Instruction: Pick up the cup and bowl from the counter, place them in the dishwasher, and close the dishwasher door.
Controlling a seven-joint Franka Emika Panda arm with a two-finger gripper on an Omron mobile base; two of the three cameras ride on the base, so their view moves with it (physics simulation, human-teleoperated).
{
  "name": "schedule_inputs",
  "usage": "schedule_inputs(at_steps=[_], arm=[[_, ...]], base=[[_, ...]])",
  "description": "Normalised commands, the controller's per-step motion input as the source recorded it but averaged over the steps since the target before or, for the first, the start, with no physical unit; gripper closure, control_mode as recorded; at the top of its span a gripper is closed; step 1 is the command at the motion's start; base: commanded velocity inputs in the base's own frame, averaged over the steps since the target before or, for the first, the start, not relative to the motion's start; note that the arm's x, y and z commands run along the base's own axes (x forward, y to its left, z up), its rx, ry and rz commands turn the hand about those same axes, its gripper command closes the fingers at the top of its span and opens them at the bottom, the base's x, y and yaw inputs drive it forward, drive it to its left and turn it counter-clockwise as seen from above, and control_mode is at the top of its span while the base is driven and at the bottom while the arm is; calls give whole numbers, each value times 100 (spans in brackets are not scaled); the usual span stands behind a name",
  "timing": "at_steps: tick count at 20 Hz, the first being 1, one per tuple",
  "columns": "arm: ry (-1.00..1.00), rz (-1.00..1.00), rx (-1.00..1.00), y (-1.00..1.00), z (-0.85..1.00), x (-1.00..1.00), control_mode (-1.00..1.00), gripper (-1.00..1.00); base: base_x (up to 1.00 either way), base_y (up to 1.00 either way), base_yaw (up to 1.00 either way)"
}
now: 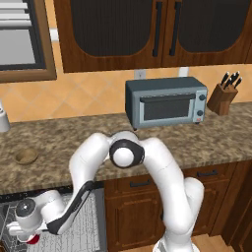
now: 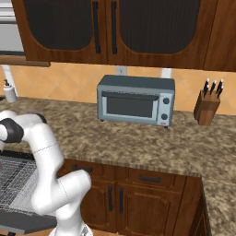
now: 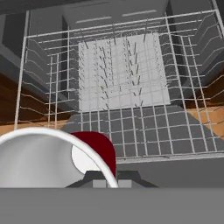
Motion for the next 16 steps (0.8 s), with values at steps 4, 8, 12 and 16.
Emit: schedule_inputs(at_steps=[4, 8, 12, 16], arm=[[-9, 0, 0, 0, -44, 11, -100, 100], [-4, 0, 0, 3, -27, 10, -100, 100], [0, 0, 0, 9, -35, 1, -100, 100], [0, 0, 0, 2, -35, 14, -100, 100]], base=[[0, 0, 0], [0, 0, 0], [0, 0, 0], [0, 0, 0]])
